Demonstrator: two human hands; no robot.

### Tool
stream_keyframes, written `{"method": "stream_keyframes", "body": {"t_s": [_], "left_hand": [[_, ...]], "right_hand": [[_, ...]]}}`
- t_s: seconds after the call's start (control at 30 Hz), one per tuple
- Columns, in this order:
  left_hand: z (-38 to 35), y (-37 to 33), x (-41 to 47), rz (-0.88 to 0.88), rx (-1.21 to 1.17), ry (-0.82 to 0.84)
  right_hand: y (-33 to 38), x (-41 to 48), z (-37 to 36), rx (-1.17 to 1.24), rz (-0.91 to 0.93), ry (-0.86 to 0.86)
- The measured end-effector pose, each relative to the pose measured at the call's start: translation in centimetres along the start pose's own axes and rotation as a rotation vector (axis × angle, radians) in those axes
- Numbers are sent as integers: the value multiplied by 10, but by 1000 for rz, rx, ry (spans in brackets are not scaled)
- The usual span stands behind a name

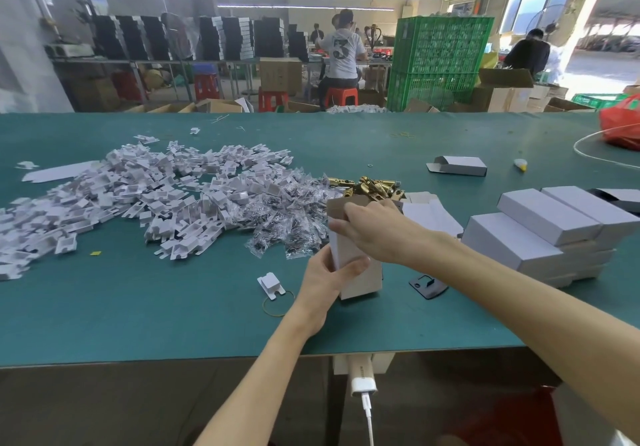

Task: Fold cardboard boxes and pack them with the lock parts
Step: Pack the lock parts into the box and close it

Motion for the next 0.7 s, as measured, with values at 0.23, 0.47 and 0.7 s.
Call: {"method": "stream_keyframes", "body": {"t_s": [0.23, 0.47, 0.7], "left_hand": [[1, -1, -2, 3, -13, -20], [3, -4, -1, -7, -1, -39], [1, -5, -2, 11, -31, -51]], "right_hand": [[-9, -5, 21, 218, -72, -78], [-66, -42, -2, 688, -197, -429], [-50, -56, -79, 1229, -291, -386]]}}
Point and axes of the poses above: each hand's wrist, its own x-axis towards the middle knuckle, its own z-axis out of the back of the hand, y = z × x, the point moved 8 cm from there along x, towards the middle knuckle, and after that the axes turned 4 degrees about -y, right-handed, at the moved point
